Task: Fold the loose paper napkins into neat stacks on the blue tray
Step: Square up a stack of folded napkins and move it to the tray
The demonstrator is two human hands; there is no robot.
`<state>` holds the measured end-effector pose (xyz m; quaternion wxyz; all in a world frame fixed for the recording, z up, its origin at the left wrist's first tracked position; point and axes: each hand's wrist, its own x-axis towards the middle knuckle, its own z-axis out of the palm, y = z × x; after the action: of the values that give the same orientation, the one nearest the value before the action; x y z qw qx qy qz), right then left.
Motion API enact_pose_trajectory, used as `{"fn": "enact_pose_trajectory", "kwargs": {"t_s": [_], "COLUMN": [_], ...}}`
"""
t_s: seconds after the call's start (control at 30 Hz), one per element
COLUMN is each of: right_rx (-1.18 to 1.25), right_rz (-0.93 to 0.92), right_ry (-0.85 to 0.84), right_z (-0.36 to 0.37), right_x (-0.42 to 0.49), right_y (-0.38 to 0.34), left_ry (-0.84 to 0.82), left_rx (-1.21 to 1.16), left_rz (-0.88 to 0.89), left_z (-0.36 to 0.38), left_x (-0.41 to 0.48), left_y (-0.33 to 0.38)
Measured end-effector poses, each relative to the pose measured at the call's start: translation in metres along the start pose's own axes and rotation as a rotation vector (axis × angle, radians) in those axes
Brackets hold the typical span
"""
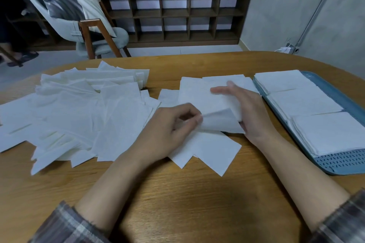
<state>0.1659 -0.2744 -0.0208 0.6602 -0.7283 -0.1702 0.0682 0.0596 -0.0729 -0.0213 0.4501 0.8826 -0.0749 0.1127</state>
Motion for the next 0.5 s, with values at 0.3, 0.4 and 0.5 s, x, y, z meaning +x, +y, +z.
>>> {"fn": "enact_pose_trajectory", "kwargs": {"t_s": [0.3,0.4,0.5], "right_rx": [-0.095,-0.001,0.100], "right_rz": [-0.147,-0.088,-0.047], "right_ry": [-0.169,-0.047,-0.044], "right_z": [0.003,0.001,-0.002], "right_x": [-0.010,-0.008,-0.004], "right_y": [-0.003,-0.005,-0.002], "left_ry": [0.317,0.318,0.316], "left_rx": [-0.057,-0.146,-0.340], "left_rz": [-0.017,-0.057,-0.084], "left_z": [0.001,-0.003,-0.007], "left_x": [0.002,0.003,0.004], "left_y": [0.000,0.005,0.008]}}
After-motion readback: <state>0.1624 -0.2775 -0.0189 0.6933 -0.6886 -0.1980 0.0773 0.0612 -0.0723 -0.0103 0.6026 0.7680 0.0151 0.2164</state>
